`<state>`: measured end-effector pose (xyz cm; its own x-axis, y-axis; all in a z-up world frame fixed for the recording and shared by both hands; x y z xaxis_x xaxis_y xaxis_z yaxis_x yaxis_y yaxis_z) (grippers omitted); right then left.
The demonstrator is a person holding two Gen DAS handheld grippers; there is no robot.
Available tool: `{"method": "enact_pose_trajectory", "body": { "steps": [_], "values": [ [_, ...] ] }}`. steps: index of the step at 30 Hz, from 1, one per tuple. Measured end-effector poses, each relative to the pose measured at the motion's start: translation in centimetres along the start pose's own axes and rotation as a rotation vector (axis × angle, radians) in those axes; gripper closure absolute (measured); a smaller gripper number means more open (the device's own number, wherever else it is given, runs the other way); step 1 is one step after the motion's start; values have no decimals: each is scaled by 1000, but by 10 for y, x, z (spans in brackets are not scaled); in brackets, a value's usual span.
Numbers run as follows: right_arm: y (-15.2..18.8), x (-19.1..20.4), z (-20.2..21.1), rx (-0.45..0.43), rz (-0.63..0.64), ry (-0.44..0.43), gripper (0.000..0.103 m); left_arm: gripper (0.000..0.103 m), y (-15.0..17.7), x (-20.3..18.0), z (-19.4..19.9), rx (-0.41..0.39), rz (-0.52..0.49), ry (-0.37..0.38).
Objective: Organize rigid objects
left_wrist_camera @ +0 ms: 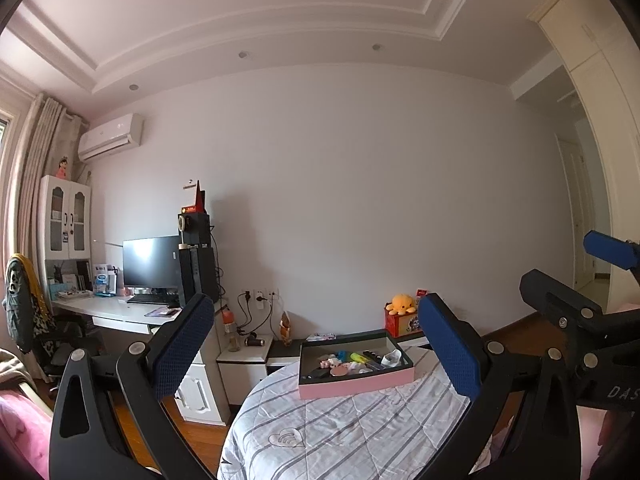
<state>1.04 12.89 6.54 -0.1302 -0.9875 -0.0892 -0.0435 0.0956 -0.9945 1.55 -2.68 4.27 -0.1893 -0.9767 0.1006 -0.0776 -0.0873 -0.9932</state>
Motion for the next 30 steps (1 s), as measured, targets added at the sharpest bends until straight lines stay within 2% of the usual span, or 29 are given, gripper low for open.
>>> {"method": "enact_pose_trajectory", "body": {
  "steps": [3,9,30],
  "values": [
    [1,1,0,-12,6,38,0,0,0,1,1,-4,0,-2],
    [2,3,2,-20,18,63,0,0,0,1,0,-2,-1,-8],
    [3,6,5,-37,23,60,0,0,5,2,3,-22,-17,-28]
  ]
}}
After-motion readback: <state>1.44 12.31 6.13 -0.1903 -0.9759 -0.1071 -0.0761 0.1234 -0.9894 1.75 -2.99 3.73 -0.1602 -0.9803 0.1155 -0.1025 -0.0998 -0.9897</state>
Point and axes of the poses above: each gripper's, at about its wrist camera, not at the fingertips, and z roughly against the way its jaws point, x to its left, y to its underside, the point moved 1 cm from there along -z, roughly the way its jaws point, and after that the axes turned 8 degrees about y, right-handed, at the moved point
